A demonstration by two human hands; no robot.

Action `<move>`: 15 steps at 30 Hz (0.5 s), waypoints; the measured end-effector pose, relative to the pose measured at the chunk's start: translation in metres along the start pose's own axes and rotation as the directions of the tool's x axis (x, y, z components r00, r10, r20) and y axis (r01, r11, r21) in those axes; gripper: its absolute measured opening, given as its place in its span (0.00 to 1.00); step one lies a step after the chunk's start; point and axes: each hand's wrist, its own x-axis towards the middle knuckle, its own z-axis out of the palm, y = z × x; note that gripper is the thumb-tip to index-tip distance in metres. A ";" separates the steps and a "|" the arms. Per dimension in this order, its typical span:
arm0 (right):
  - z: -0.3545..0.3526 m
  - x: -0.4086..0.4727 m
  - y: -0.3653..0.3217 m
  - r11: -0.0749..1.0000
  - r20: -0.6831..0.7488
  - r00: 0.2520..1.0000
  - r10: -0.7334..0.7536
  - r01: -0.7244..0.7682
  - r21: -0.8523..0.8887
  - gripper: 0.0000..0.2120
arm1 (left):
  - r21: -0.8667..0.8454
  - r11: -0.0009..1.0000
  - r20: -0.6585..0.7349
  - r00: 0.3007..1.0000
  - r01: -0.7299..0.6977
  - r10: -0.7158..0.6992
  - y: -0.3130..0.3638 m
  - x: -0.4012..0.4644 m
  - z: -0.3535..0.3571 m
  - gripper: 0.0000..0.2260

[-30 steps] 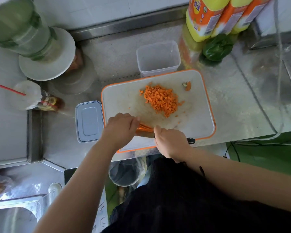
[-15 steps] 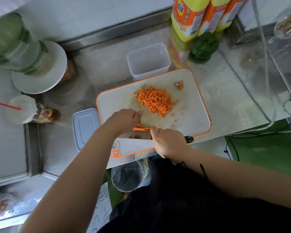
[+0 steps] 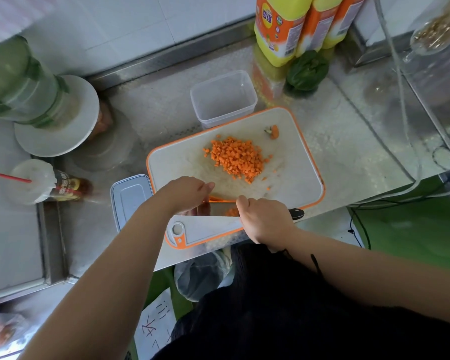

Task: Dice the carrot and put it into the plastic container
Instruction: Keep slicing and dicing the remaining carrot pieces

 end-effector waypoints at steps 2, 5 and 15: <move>0.000 -0.001 0.001 1.000 -0.015 1.000 0.001 -0.001 -0.005 0.17 | 0.020 0.999 0.022 0.999 -0.035 0.034 -0.001 0.004 -0.002 0.13; 0.002 -0.003 0.003 1.000 -0.017 1.000 0.002 -0.002 -0.008 0.18 | 0.016 0.996 0.058 0.995 -0.084 0.083 -0.003 0.010 -0.006 0.03; 0.010 -0.011 0.009 1.000 -0.003 1.000 -0.005 0.005 0.015 0.24 | -0.090 0.976 -0.039 0.980 -0.197 0.194 0.001 0.023 -0.003 0.08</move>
